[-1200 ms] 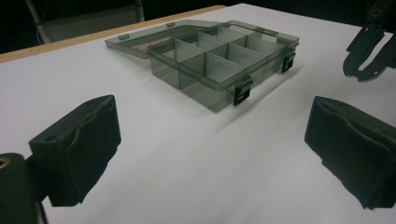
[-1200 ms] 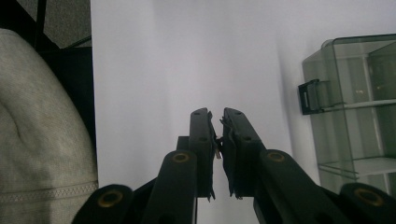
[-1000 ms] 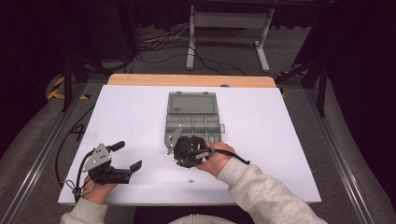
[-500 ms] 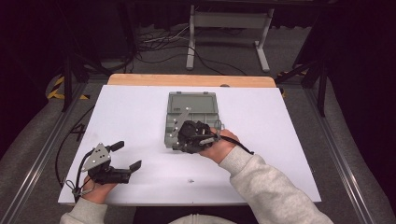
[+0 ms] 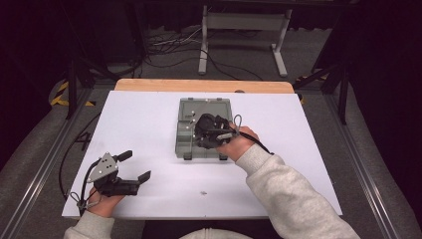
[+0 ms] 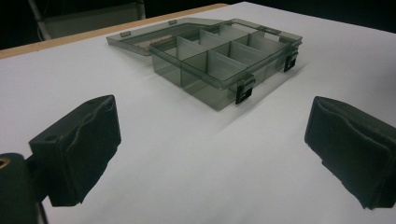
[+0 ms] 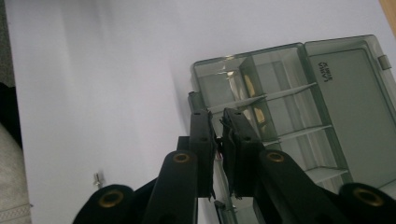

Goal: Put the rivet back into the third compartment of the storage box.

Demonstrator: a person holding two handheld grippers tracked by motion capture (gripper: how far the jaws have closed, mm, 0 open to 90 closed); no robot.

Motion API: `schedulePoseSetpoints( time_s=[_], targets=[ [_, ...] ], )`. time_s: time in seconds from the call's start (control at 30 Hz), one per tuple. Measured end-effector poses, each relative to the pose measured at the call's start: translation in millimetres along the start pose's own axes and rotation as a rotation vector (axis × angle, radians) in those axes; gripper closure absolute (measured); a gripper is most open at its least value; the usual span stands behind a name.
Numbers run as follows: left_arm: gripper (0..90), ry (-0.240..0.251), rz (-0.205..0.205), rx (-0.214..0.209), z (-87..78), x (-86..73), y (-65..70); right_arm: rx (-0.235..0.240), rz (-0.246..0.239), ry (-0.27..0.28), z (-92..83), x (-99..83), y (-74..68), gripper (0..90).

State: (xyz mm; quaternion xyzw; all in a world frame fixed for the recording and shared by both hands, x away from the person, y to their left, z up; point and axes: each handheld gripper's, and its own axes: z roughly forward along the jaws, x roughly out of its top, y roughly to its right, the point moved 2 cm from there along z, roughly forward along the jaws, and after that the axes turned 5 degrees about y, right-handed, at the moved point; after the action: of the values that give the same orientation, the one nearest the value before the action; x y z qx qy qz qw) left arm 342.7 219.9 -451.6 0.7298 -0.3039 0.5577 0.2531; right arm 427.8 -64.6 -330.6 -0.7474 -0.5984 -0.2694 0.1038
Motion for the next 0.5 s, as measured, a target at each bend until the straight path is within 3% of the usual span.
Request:
schedulePoseSetpoints(
  time_s=[0.5],
  targets=[
    [4.1, 0.003, -0.002, 0.002, 0.0, -0.1, -0.2, -0.066, 0.084, 0.012, 5.6, -6.9, 42.3, 82.5]
  ],
)
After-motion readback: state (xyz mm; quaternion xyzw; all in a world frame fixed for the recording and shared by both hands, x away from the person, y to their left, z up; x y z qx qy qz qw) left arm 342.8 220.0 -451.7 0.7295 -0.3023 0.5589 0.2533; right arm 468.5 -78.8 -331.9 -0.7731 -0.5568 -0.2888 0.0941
